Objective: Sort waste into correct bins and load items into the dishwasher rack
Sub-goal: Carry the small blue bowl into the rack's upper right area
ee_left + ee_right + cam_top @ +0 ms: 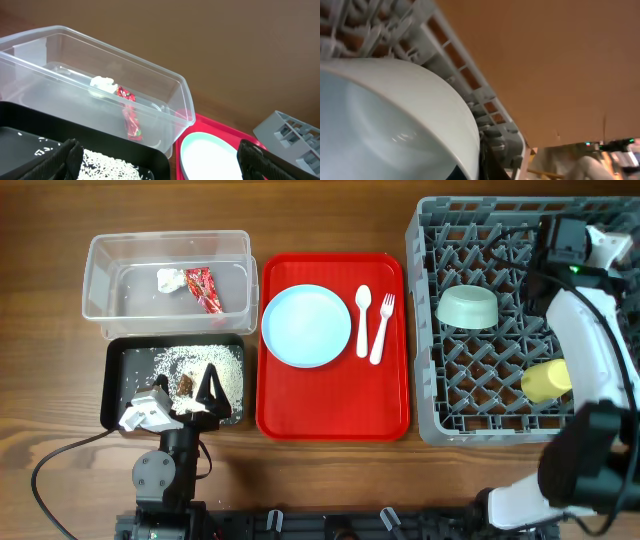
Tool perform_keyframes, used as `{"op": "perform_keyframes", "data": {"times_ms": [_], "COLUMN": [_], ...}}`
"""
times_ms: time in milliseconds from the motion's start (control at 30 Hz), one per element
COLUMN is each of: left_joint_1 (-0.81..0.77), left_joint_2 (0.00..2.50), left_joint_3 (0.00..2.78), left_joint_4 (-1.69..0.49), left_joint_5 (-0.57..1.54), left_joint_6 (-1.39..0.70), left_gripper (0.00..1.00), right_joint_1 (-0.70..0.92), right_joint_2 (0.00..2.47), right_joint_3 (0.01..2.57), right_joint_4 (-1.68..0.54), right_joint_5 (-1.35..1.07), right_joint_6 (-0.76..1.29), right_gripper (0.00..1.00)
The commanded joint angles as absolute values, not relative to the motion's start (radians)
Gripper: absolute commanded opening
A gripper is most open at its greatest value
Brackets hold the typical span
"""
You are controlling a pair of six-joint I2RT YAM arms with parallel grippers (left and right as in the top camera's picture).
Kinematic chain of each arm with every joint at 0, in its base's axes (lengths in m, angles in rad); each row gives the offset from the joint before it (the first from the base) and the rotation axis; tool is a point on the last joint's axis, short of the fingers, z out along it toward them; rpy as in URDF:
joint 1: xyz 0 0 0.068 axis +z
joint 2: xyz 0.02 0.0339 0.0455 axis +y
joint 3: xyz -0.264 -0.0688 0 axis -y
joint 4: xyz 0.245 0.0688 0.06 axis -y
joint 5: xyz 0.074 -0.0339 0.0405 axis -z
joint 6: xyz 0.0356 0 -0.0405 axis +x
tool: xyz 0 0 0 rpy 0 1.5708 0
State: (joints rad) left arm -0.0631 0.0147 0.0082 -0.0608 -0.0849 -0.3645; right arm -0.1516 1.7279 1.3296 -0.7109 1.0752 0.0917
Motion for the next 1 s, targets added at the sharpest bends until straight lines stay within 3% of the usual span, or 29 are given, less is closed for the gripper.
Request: {"op": "perform_keyframes", "data": {"times_ms": [0, 367, 967], "left_joint_1": [-0.055, -0.055, -0.055], "left_joint_2": [0.01, 0.01, 0.01], "left_joint_3": [0.006, 0.006, 0.006], "left_joint_4": [-0.064, -0.064, -0.064], "left_joint_5": [-0.088, -0.088, -0.088], "left_joint_6": [-0.374, -0.374, -0.374], "left_gripper": [1.0, 1.0, 1.0], "right_joint_1": [-0.134, -0.126, -0.121], "right_joint_2": [1.795, 1.822, 1.862], "right_joint_3": [1.328, 1.328, 1.328], "right_joint_4": [-0.687, -0.625, -0.587], "right_joint_5": [1.108, 1.204, 1.158], "right_joint_6": [0.052, 0.002, -0.027], "right_gripper": [0.04, 0.04, 0.04]}}
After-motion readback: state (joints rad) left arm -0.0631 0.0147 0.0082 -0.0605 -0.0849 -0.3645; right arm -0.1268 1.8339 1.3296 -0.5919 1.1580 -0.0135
